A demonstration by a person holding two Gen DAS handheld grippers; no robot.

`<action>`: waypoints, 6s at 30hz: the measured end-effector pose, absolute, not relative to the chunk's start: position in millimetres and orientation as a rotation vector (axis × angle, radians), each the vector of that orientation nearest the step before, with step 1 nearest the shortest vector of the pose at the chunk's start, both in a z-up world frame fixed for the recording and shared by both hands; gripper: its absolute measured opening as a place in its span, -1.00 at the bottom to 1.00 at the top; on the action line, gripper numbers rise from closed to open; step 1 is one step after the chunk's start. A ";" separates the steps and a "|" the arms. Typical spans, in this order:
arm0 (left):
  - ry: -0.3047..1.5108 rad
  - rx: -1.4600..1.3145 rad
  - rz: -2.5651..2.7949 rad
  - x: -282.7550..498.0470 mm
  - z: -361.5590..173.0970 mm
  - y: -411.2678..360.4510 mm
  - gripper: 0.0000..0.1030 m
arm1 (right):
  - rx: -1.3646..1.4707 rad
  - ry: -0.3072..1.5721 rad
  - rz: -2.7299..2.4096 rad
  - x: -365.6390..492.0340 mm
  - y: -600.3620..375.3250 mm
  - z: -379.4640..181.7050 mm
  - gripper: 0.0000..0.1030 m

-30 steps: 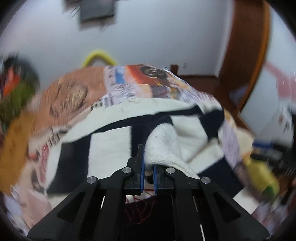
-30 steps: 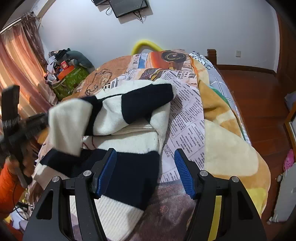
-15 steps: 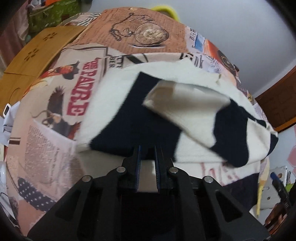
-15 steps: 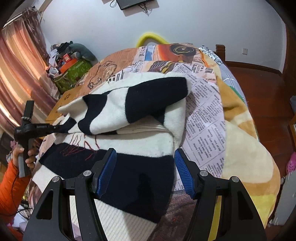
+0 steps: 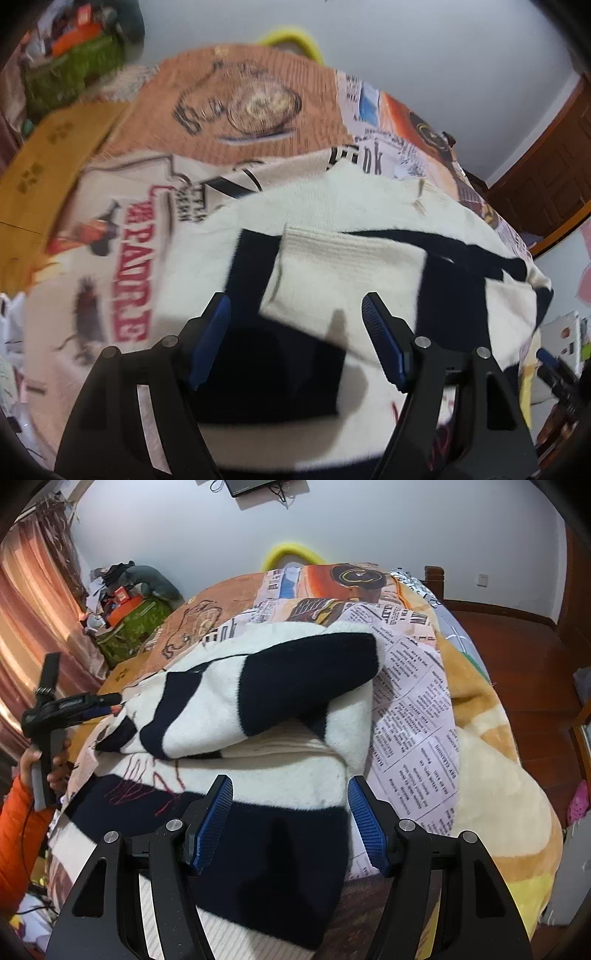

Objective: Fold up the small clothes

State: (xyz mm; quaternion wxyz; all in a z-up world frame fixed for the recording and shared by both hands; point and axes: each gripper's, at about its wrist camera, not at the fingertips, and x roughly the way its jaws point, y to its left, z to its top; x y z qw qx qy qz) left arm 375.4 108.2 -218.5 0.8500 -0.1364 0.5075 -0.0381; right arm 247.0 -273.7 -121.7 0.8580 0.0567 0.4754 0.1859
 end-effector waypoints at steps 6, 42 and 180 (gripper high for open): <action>1.122 -0.266 -0.090 405.8 -251.8 101.0 -0.13 | 0.098 1.012 0.363 256.0 -276.9 -129.1 0.19; 0.887 -0.133 0.128 361.1 -159.1 142.3 -0.77 | 0.074 0.961 0.416 259.8 -300.7 -107.6 -0.42; 1.178 -0.265 0.045 164.4 -245.4 145.5 0.23 | 0.106 1.076 0.396 144.3 -278.3 -149.1 -0.04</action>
